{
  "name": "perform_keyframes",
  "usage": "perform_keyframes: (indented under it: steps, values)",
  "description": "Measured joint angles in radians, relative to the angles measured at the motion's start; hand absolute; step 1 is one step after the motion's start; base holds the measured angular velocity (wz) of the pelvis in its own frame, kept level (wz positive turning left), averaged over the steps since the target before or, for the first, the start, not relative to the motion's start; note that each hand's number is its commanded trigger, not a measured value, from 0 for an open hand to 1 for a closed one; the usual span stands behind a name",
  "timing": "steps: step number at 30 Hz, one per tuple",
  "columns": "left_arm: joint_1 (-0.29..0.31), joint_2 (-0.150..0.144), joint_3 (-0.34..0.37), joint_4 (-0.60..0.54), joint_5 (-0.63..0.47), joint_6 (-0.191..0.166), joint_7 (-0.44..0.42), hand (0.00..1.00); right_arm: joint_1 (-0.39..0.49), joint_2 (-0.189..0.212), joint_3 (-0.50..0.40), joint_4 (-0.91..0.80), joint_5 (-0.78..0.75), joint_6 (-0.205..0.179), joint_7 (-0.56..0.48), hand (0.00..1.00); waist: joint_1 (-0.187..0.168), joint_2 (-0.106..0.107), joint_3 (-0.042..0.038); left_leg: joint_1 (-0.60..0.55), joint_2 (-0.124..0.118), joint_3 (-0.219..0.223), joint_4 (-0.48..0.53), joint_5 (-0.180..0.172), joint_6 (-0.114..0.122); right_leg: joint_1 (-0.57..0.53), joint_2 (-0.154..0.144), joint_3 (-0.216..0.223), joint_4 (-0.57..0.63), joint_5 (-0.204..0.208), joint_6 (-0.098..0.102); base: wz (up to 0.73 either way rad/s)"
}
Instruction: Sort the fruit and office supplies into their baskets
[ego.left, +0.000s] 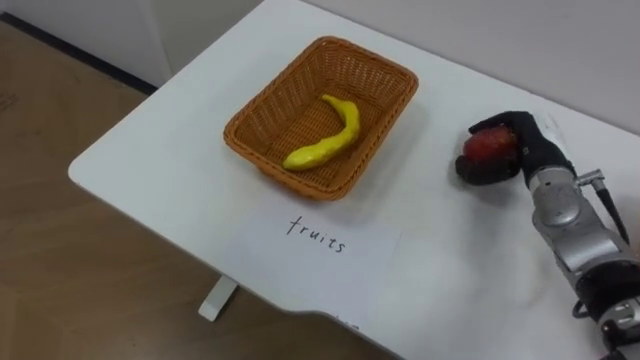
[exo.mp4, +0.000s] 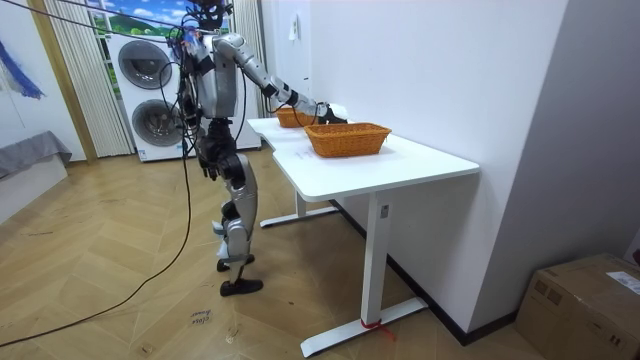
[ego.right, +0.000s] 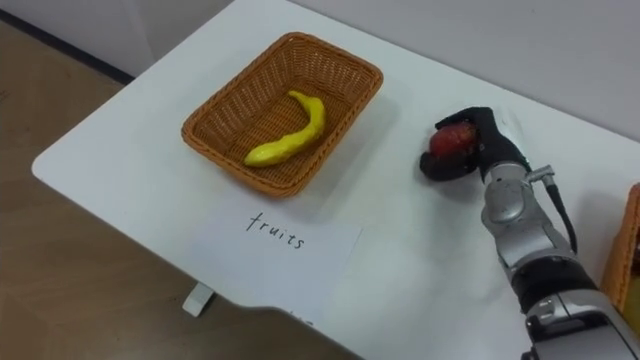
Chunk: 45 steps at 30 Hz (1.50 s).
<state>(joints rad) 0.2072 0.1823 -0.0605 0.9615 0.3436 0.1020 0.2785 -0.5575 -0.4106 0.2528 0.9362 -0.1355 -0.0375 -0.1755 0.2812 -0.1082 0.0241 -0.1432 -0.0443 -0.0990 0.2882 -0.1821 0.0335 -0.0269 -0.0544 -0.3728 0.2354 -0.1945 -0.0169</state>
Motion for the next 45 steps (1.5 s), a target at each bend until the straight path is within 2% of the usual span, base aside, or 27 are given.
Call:
perform_keyframes:
  steps: [4, 7, 12, 16, 19, 21, 24, 26, 32, 35, 39, 45]
  values:
    - [0.007, 0.012, 0.000, -0.016, 0.000, -0.001, 0.004, 0.00, 0.001, 0.001, 0.003, 0.000, -0.001, 0.012, 0.036, 1.00, -0.002, -0.007, -0.0039, 0.017, 0.000, -0.002, -0.006, 0.000, 0.000, 0.021, 0.001, -0.004, -0.016, 0.000, 0.000, 0.01]
    - [0.008, 0.024, 0.003, -0.021, 0.000, -0.005, 0.004, 0.00, 0.012, 0.003, 0.003, 0.000, -0.003, 0.019, 0.049, 1.00, -0.001, -0.010, -0.0037, 0.034, -0.001, -0.008, -0.007, 0.000, 0.000, 0.040, -0.001, -0.012, -0.016, 0.000, 0.000, 0.06]
    - [0.026, 0.025, 0.017, -0.039, 0.002, -0.007, 0.004, 0.00, 0.052, 0.005, 0.004, -0.071, -0.031, 0.051, 0.071, 1.00, 0.000, -0.015, -0.0072, 0.052, -0.001, -0.010, -0.016, 0.000, 0.000, 0.054, -0.002, -0.014, -0.017, 0.000, 0.001, 0.00]
    - [0.044, 0.025, 0.020, -0.039, 0.001, 0.000, 0.004, 0.00, 0.085, 0.007, 0.004, -0.126, -0.026, 0.061, 0.083, 1.00, -0.001, -0.014, -0.0071, 0.074, -0.002, -0.010, -0.020, 0.000, 0.000, 0.077, -0.005, -0.018, -0.017, -0.001, 0.003, 0.00]
    - [0.058, 0.025, 0.025, -0.039, 0.001, 0.001, 0.004, 0.00, 0.087, 0.007, 0.004, -0.152, -0.027, 0.062, 0.092, 1.00, -0.003, -0.013, -0.0071, 0.087, -0.003, -0.011, -0.021, 0.000, 0.000, 0.090, -0.004, -0.017, -0.020, -0.001, 0.003, 0.00]
    - [0.064, 0.026, 0.033, -0.039, -0.002, 0.002, 0.003, 0.00, 0.087, 0.006, 0.002, -0.171, -0.027, 0.062, 0.093, 1.00, -0.006, -0.012, -0.0130, 0.090, -0.003, -0.010, -0.020, 0.000, 0.000, 0.100, -0.003, -0.019, -0.033, -0.001, 0.003, 0.00]
    - [0.083, 0.025, 0.042, -0.039, -0.002, 0.009, 0.002, 0.00, 0.090, 0.007, 0.001, -0.212, -0.036, 0.062, 0.092, 1.00, -0.010, -0.007, -0.0152, 0.105, -0.003, -0.010, -0.022, 0.000, 0.000, 0.117, -0.003, -0.020, -0.034, -0.001, 0.003, 0.00]
    - [0.091, 0.017, 0.063, -0.041, 0.002, 0.010, 0.002, 0.00, 0.090, 0.007, -0.007, -0.274, -0.070, 0.062, 0.089, 1.00, -0.030, -0.003, -0.0206, 0.106, -0.003, -0.007, -0.022, 0.000, 0.000, 0.117, -0.004, -0.019, -0.034, -0.001, 0.003, 0.00]
    - [0.101, 0.004, 0.116, -0.042, 0.001, 0.013, 0.015, 0.00, 0.110, 0.007, -0.010, -0.434, -0.155, 0.062, 0.082, 1.00, -0.048, -0.001, -0.0225, 0.148, -0.005, 0.002, -0.051, 0.002, 0.000, 0.153, -0.003, -0.011, -0.053, -0.002, 0.005, -0.05]
    - [0.098, -0.007, 0.117, -0.062, 0.001, 0.010, 0.027, 0.00, 0.110, 0.007, -0.012, -0.512, -0.178, 0.061, 0.073, 1.00, -0.059, -0.001, -0.0225, 0.155, -0.004, 0.002, -0.052, 0.002, 0.000, 0.161, 0.000, -0.010, -0.060, -0.003, 0.005, 0.00]
    - [0.093, -0.007, 0.116, -0.062, 0.001, -0.001, 0.046, 0.00, 0.109, 0.005, -0.012, -0.566, -0.181, 0.060, 0.065, 1.00, -0.060, -0.002, -0.0230, 0.171, -0.002, 0.002, -0.065, 0.002, 0.000, 0.170, 0.000, -0.010, -0.062, -0.003, 0.006, -0.01]
    - [0.099, -0.008, 0.116, -0.060, 0.002, 0.001, 0.046, 0.00, 0.107, -0.001, -0.022, -0.648, -0.189, 0.061, 0.065, 1.00, -0.058, 0.000, -0.0222, 0.176, -0.002, 0.011, -0.080, 0.002, 0.000, 0.169, 0.002, 0.002, -0.063, -0.002, 0.006, -0.04]
